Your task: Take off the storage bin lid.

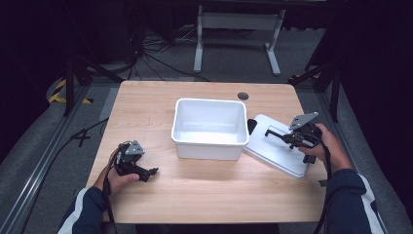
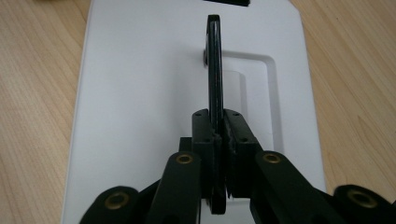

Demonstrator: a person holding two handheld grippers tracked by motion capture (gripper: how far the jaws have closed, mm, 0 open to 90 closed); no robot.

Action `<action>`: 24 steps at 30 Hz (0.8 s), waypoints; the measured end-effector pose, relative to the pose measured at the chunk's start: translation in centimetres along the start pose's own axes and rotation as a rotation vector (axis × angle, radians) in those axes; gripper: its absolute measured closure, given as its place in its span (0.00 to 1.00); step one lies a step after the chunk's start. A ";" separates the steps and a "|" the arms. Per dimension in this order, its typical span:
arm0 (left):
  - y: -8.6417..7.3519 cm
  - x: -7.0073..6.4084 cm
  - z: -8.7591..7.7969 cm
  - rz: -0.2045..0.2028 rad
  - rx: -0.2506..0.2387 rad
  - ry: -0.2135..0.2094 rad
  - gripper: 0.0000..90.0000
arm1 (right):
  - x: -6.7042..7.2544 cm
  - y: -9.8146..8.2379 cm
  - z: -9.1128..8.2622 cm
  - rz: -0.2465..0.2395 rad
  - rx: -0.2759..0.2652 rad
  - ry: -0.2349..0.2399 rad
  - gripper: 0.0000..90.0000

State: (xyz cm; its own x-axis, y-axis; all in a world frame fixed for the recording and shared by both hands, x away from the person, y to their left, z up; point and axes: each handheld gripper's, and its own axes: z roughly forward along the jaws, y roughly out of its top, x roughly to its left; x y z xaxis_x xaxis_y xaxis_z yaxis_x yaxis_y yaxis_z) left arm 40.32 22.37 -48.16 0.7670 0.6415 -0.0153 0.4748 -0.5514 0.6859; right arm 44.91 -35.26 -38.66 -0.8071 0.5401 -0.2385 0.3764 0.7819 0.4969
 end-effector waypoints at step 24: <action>0.0 0.0 0.0 0.002 -0.003 0.004 0.00 | 1.0 -1.3 -0.9 0.106 -0.119 -0.027 0.81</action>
State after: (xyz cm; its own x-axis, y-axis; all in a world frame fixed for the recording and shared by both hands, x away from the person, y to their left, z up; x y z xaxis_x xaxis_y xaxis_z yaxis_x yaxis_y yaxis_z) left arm 40.36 22.34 -48.17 0.7658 0.6430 -0.0109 0.4725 -0.5511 0.6878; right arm 43.14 -36.03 -38.79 -0.7529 0.6268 -0.2009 0.4010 0.6788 0.6151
